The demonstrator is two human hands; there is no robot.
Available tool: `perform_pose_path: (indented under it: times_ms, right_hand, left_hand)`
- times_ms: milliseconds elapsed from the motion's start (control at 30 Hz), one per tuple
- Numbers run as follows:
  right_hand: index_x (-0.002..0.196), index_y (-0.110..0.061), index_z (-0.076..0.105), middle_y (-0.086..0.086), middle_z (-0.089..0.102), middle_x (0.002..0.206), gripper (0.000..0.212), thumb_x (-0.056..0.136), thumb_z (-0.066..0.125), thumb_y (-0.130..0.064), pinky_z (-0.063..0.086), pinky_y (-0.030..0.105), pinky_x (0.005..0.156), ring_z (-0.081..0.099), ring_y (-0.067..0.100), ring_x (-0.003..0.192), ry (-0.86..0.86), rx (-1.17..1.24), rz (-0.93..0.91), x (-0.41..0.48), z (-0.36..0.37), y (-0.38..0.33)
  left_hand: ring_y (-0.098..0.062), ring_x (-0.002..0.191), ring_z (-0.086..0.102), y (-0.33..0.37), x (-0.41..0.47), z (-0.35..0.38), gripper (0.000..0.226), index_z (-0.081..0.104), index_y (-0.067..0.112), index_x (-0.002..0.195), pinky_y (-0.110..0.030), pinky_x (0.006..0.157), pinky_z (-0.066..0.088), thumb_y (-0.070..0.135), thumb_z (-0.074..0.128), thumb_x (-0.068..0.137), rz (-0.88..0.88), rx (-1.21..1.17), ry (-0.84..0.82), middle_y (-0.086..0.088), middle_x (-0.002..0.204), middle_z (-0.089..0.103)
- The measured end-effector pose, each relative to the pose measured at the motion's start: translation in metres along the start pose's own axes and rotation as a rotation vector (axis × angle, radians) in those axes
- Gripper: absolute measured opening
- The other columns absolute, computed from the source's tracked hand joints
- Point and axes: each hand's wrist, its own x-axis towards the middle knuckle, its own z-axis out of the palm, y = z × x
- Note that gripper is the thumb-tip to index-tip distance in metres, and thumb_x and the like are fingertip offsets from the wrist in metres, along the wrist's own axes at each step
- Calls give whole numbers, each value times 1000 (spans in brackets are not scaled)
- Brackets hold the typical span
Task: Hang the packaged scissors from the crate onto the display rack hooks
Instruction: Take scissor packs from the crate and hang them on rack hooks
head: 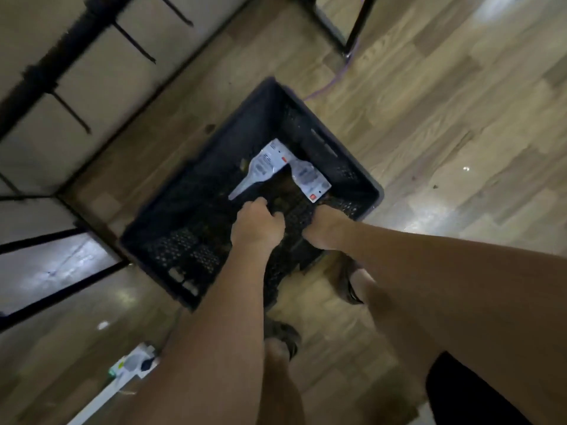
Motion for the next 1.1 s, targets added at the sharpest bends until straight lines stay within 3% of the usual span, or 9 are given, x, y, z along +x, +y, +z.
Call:
perform_pose_path:
  times_ms: [133,200,400,533,633,733,867,1000,1100]
  right_hand:
    - [129,-6,52,19,53,139,41,98,58,-32,48,39,92,54,36,125,70,-81,40,140,34,17]
    - [150,-5,29,22,37,153,72,95,64,-36,42,46,108,39,39,140,205,-200,45,205,44,28]
    - [159,-4,2,25,10,163,107,92,63,-62,28,51,116,14,40,151,454,-368,48,303,57,65]
    - [156,-6,13,22,20,158,93,93,69,-45,35,47,111,22,40,146,487,-370,4,306,53,60]
    - [152,-7,26,21,37,150,73,96,66,-32,44,45,102,38,38,138,431,-314,31,290,44,52]
    - [132,-8,53,18,59,132,36,103,52,-30,47,39,85,59,38,120,411,-151,27,255,33,35]
    - [116,-8,61,16,67,117,38,106,43,-40,46,36,79,64,38,108,376,-12,-17,214,27,24]
    - [87,-15,53,7,62,87,29,104,48,-38,40,33,63,59,29,79,385,120,-61,213,15,38]
    - [79,-7,62,8,60,75,19,96,54,-13,42,25,53,55,23,65,357,409,-39,222,9,51]
  left_hand:
    - [-35,142,39,-32,126,67,58,41,14,151,-51,113,39,39,54,100,34,133,44,-14,154,42]
    - [-37,148,28,-53,184,96,63,32,16,155,-50,120,29,43,52,101,47,268,110,-16,161,31]
    - [-44,154,5,-93,285,155,81,8,24,161,-56,123,15,43,58,100,110,351,230,-22,168,0]
    - [-47,133,34,-100,305,159,75,21,27,153,-58,103,40,38,68,95,149,355,361,-23,151,28]
    - [-44,108,54,-98,290,150,60,31,23,148,-51,81,50,10,58,97,210,399,395,-23,128,48]
    - [-43,110,59,-101,275,142,63,32,27,150,-50,86,51,6,54,95,141,232,187,-21,125,52]
    - [-41,132,45,-94,264,137,71,25,27,153,-51,100,46,28,66,95,-28,-49,130,-18,142,46]
    - [-40,139,30,-77,294,134,98,5,13,162,-52,105,40,43,69,93,10,-38,306,-19,152,30]
    - [-38,137,35,-64,320,135,71,32,6,152,-48,106,40,29,68,94,63,-47,426,-19,150,36]
